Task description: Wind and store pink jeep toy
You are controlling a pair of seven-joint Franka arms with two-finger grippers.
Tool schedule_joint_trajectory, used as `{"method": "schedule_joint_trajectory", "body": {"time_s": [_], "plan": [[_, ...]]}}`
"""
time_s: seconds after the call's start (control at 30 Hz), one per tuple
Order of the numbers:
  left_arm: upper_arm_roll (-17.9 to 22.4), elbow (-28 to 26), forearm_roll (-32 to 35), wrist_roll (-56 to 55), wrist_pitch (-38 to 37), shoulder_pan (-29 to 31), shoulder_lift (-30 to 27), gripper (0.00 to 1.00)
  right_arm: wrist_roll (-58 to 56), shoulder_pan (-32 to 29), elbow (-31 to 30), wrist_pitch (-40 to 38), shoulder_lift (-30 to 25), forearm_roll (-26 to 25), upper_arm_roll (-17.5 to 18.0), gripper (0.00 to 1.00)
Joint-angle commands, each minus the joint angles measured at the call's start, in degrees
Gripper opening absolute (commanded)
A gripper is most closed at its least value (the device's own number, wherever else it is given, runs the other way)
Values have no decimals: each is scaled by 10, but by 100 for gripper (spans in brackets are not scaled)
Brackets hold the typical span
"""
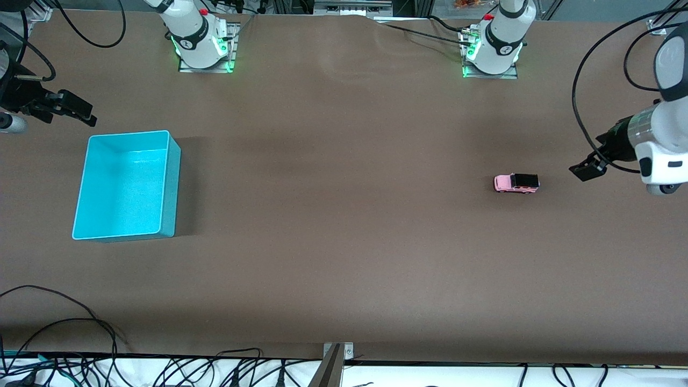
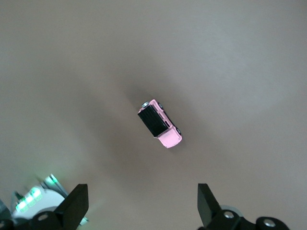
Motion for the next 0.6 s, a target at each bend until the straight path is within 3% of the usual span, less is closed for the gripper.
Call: {"method": "schedule_joint_trajectory", "body": {"time_s": [0.0, 0.23, 0.57], "plan": [[0, -28, -7, -103, 23, 2, 6, 100, -10, -2, 12, -3, 4, 11, 0, 100], [0, -117, -7, -239, 117, 2, 4, 100, -10, -2, 12, -3, 4, 11, 0, 100], [0, -219, -7, -341, 248, 23, 5, 100, -10, -2, 12, -3, 4, 11, 1, 100]]}}
